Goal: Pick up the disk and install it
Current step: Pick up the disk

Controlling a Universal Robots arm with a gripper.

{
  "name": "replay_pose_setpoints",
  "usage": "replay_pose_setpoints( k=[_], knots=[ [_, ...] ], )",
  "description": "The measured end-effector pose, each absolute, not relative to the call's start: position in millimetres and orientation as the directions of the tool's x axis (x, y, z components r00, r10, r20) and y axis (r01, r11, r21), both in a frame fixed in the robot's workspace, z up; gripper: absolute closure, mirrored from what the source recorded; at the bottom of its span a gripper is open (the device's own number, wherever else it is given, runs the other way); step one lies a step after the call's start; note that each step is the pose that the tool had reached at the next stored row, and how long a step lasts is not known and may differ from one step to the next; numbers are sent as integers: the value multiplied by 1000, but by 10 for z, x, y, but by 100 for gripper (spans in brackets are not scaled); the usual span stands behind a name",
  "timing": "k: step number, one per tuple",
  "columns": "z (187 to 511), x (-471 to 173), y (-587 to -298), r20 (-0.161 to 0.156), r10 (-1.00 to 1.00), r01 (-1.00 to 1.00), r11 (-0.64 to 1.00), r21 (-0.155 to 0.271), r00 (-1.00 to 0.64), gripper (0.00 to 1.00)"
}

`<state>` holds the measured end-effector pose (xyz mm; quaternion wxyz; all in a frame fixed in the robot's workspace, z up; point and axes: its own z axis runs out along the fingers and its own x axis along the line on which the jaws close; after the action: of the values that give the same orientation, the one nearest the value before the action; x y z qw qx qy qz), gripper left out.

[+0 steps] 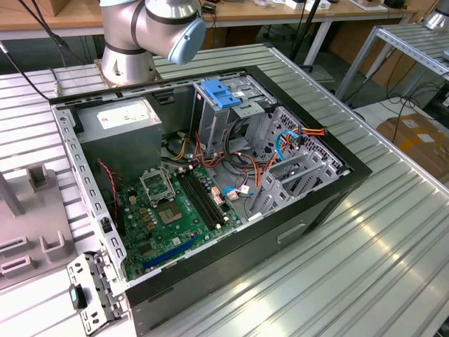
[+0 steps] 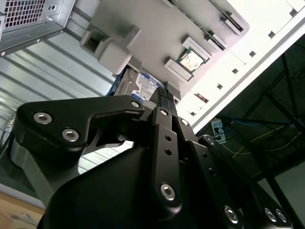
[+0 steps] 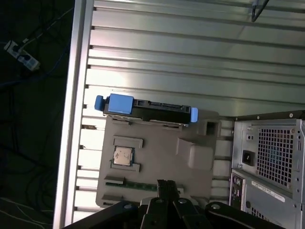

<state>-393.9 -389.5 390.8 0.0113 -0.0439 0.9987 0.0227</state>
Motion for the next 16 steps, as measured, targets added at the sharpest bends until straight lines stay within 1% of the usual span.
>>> replay_pose_setpoints(
  k=[16],
  knots=[
    [3908,-3939,-3895,-24,-251,-252,967,44,-968,89]
  ],
)
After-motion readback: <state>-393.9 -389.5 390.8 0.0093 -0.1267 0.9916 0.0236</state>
